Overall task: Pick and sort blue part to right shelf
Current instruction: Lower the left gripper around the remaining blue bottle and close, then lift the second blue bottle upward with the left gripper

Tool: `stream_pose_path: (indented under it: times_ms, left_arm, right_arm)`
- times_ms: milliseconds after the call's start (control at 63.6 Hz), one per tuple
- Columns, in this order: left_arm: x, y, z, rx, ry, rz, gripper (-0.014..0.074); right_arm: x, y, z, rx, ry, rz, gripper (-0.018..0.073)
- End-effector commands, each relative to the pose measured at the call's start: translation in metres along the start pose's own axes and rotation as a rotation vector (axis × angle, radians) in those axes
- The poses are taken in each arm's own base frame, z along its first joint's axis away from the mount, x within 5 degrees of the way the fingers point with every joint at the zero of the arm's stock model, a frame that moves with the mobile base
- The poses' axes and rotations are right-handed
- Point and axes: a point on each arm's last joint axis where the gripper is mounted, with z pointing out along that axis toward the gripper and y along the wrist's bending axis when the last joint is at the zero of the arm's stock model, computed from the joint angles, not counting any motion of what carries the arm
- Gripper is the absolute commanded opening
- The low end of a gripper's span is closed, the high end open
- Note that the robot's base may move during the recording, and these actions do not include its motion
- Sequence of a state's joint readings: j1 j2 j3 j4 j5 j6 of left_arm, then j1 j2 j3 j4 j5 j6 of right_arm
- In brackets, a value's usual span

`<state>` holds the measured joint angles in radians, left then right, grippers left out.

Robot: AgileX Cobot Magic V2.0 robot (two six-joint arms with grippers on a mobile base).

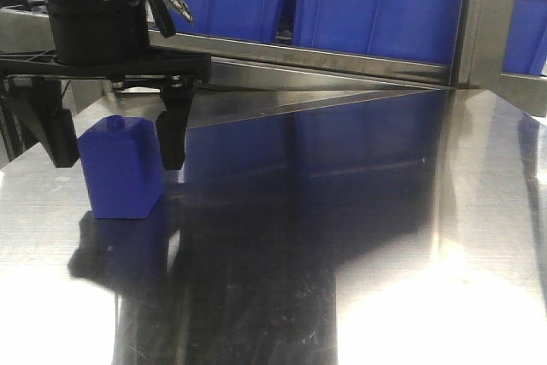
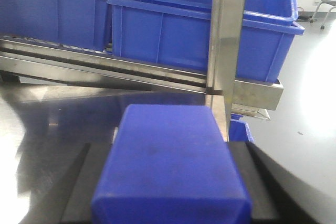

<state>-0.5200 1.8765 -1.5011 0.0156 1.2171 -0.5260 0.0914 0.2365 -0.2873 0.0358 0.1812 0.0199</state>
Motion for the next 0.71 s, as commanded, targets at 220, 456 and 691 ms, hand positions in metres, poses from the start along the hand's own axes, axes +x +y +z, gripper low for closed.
stream_pose_path:
  times_ms: [220, 456, 691]
  left_arm:
    - [0.0059, 0.0005, -0.0105, 0.031, -0.046, -0.006, 0.064]
    - [0.0059, 0.0005, -0.0105, 0.031, -0.045, -0.006, 0.0637]
    - [0.0059, 0.0005, -0.0105, 0.031, -0.045, -0.006, 0.0468]
  right_arm:
    - [-0.0177, 0.0003, -0.0014, 0.003, -0.112, -0.01, 0.0431]
    - [-0.0177, 0.0003, -0.0014, 0.003, -0.112, -0.01, 0.0431]
    - [-0.0177, 0.0003, -0.0014, 0.003, -0.112, -0.01, 0.0431]
